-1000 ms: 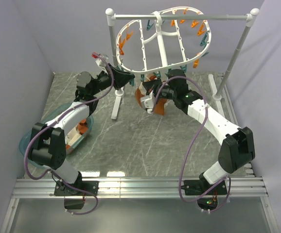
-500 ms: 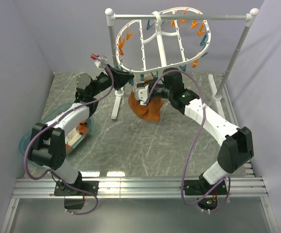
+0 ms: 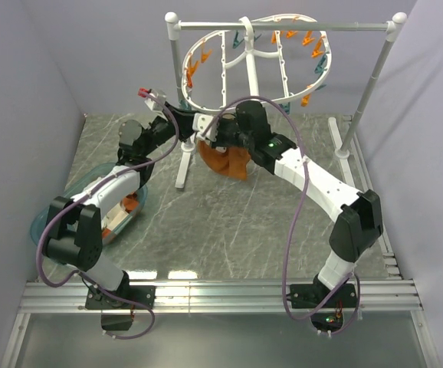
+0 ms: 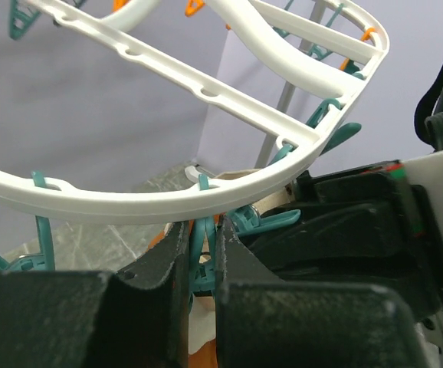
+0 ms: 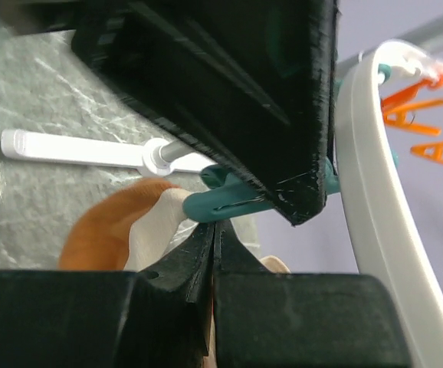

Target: Clip the underwear to the hanger

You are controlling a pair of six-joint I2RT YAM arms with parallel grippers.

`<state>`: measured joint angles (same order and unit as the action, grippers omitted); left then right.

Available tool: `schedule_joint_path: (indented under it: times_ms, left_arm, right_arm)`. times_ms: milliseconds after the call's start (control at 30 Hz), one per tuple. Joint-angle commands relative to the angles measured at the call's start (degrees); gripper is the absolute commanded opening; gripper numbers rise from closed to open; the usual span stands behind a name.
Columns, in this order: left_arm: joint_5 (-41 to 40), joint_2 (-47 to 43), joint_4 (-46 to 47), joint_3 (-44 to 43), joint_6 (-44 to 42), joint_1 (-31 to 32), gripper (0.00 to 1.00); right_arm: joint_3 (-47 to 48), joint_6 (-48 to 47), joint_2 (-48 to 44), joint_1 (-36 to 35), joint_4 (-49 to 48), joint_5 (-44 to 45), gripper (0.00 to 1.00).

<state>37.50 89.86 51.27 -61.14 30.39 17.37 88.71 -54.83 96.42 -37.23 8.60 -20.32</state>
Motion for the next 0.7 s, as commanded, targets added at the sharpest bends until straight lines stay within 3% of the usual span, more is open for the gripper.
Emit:
schedule_joint_path:
  times_ms: [0, 367, 667]
  left_arm:
    - [-1.0, -2.4, 3.5, 0.9, -2.1, 1.2, 0.0]
    - [-4.0, -1.0, 6.0, 1.6, -1.4, 1.6, 0.0]
    - [-4.1, -0.8, 2.9, -0.3, -0.7, 1.6, 0.0]
  right_arm:
    - [5.7, 8.1, 1.5, -1.9, -0.6, 3.9, 0.0]
    - [11.3, 21.5, 4.0, -2.4, 1.1, 7.3, 0.0]
    - [-3.3, 9.6, -1.5, -2.2, -5.9, 5.3, 0.01]
